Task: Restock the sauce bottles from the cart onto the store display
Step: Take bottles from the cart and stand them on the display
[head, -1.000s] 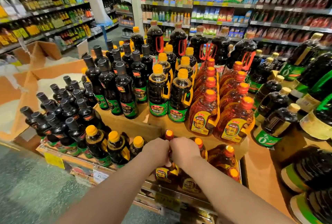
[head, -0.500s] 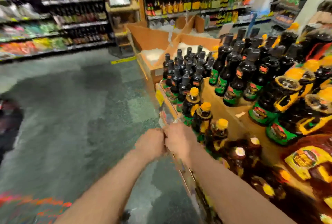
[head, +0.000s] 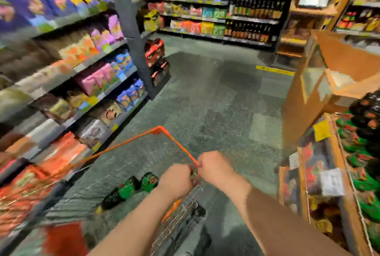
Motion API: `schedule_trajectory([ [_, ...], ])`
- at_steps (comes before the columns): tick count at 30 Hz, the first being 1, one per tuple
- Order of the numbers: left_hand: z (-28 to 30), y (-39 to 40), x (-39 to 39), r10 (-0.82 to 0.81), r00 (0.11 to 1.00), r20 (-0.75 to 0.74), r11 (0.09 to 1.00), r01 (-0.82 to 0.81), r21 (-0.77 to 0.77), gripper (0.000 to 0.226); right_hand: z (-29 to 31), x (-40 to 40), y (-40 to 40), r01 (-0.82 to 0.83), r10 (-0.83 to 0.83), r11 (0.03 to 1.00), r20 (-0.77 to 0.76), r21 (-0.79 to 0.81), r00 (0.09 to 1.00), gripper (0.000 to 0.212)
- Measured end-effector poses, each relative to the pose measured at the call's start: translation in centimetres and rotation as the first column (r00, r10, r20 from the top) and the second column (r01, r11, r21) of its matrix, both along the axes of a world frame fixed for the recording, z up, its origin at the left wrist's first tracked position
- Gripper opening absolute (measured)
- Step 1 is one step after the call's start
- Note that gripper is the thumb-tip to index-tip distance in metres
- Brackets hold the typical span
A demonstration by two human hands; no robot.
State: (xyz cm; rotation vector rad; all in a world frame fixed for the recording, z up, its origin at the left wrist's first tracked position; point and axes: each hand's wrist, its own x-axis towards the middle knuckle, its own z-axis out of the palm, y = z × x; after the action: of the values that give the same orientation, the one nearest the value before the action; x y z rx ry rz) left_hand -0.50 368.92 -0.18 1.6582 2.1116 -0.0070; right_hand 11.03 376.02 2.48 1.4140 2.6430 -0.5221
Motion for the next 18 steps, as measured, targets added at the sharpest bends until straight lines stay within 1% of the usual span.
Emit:
schedule_trajectory([
  [4, -1.9, -5.8, -6.7, 0.245, 0.970, 0.000, 0.969, -0.245, -0.036, 0.042, -2.6, -7.1, -2.8, -0.168, 0.170, 0.984, 0.035, -0.059, 0.985, 0.024],
  [7, -3.7, -9.5, -9.4, 0.387, 0.922, 0.037, 0.921, -0.383, -0.070, 0.039, -5.3, -11.5, -4.3, -0.314, 0.320, 0.945, 0.057, -0.095, 0.946, 0.026],
  [9, -4.6, -10.7, -10.0, 0.442, 0.894, 0.068, 0.895, -0.436, -0.090, 0.035, -6.7, -12.9, -4.9, -0.392, 0.403, 0.913, 0.099, -0.108, 0.910, 0.026],
  [11, -5.9, -12.1, -10.8, 0.516, 0.852, 0.089, 0.853, -0.501, -0.144, 0.036, -8.7, -15.0, -5.5, -0.452, 0.465, 0.884, 0.121, -0.116, 0.877, 0.024],
  [14, -8.2, -13.2, -11.8, 0.617, 0.779, 0.112, 0.778, -0.583, -0.236, 0.041, -11.0, -17.6, -5.6, -0.467, 0.491, 0.868, 0.160, -0.166, 0.856, 0.025],
  [16, -9.8, -13.2, -12.5, 0.652, 0.750, 0.109, 0.744, -0.605, -0.282, 0.039, -12.6, -19.1, -5.4, -0.501, 0.532, 0.844, 0.184, -0.192, 0.826, 0.025],
  [18, -11.2, -12.8, -13.1, 0.674, 0.731, 0.108, 0.719, -0.615, -0.325, 0.036, -14.1, -19.9, -5.1, -0.537, 0.565, 0.824, 0.189, -0.181, 0.803, 0.020],
])
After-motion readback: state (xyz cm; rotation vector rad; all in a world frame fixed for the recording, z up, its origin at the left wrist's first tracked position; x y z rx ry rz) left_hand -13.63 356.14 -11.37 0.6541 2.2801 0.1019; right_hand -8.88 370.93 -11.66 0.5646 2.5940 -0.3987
